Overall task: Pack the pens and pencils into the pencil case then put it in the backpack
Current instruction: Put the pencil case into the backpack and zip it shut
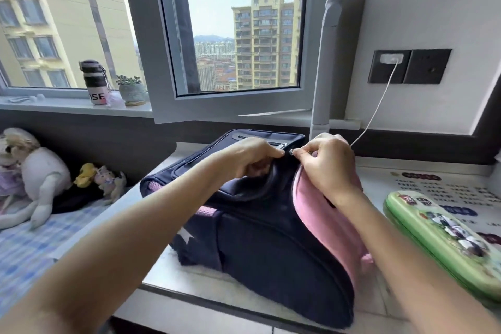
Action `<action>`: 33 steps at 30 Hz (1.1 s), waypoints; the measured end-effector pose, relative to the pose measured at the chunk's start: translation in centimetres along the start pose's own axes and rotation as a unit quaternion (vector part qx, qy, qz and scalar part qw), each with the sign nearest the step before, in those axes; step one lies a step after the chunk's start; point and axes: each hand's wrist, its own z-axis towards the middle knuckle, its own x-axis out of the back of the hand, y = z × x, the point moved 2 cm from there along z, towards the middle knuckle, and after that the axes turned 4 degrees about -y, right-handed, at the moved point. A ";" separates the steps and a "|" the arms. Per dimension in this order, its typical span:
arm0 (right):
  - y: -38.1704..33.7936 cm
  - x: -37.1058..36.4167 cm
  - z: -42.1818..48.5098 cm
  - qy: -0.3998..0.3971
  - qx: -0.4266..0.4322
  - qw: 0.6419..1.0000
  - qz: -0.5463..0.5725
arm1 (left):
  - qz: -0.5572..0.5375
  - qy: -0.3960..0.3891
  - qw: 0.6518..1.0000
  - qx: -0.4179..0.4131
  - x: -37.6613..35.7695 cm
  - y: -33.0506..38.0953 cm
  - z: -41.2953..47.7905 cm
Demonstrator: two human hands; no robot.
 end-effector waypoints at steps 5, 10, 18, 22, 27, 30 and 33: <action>-3.6 2.5 -6.6 0.080 0.093 0.987 -0.104 | 0.031 0.009 0.999 -0.040 -0.9 0.9 0.3; -6.8 0.4 -11.7 0.104 0.153 0.977 -0.110 | 0.018 0.009 0.996 -0.089 -0.4 0.6 -0.4; -10.0 -3.7 -12.0 0.070 0.218 0.971 -0.068 | -0.217 0.003 0.975 -0.039 3.3 0.6 -2.1; -3.3 2.4 -12.1 0.159 0.144 0.977 -0.011 | -0.284 -0.011 0.958 -0.045 4.4 -1.6 -1.4; 12.6 7.7 -9.6 0.019 -0.247 0.945 -0.212 | -0.294 -0.068 0.950 -0.079 3.3 -3.7 0.5; 21.2 9.6 -9.5 -0.136 -0.419 0.872 -0.212 | -0.279 -0.057 0.954 -0.092 3.0 -4.0 1.0; 23.2 10.6 -8.5 -0.187 -0.435 0.873 -0.120 | -0.249 -0.034 0.962 -0.104 2.7 -3.8 0.8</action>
